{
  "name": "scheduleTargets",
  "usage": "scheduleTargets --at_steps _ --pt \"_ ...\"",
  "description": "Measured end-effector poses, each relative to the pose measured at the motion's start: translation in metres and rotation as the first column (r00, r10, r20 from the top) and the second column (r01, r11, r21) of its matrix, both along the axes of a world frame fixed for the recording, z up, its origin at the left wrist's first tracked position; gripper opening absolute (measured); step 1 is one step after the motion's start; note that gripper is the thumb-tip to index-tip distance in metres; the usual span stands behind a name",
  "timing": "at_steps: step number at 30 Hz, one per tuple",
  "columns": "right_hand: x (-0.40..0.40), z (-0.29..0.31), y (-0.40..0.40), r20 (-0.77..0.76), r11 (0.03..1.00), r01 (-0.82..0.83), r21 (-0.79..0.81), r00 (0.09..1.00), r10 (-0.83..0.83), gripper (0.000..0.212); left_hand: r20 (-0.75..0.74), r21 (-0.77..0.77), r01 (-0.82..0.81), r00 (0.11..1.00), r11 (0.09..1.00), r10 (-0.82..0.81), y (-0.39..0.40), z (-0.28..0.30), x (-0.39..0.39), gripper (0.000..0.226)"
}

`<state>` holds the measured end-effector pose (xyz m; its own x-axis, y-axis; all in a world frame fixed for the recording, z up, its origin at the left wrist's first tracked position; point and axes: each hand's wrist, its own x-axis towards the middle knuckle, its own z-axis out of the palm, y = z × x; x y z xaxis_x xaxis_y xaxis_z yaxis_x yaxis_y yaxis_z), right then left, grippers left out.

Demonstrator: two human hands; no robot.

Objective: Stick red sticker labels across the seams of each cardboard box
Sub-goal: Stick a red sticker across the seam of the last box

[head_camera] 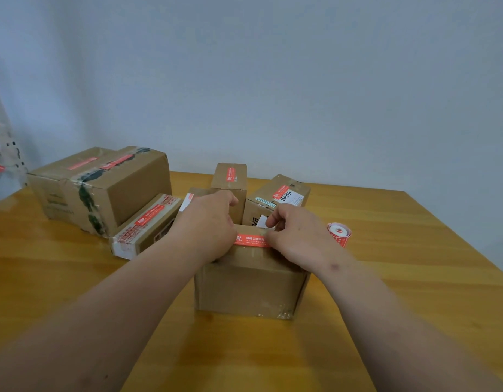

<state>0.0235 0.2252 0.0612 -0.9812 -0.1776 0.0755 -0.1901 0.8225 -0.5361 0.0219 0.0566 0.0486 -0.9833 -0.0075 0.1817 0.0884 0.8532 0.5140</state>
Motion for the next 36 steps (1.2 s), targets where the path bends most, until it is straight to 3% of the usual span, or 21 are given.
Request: scheduleTargets --at_steps 18,26,29,32,36 --pt "-0.004 0.007 -0.004 0.07 0.995 -0.018 0.097 0.998 0.011 0.011 0.055 -0.057 -0.016 0.998 0.998 0.019 0.004 -0.002 -0.001 0.061" --pt "0.001 0.008 -0.007 0.039 0.982 -0.011 0.187 0.999 0.004 0.011 -0.024 -0.134 0.004 1.0 0.991 -0.007 0.005 -0.003 0.01 0.062" --pt "0.0 0.004 -0.005 -0.018 0.971 0.044 0.235 0.999 -0.041 0.02 -0.041 -0.029 0.012 0.999 1.0 -0.013 -0.001 -0.003 0.011 0.066" --pt "-0.005 -0.002 0.004 0.0 0.977 0.108 0.182 0.994 -0.11 0.039 0.03 0.169 0.004 1.0 0.986 -0.009 -0.01 -0.007 0.01 0.067" --pt "-0.004 -0.009 0.011 0.338 0.952 0.129 -0.277 0.941 -0.029 0.043 0.166 0.532 -0.061 0.986 0.844 -0.034 -0.018 -0.013 0.014 0.043"
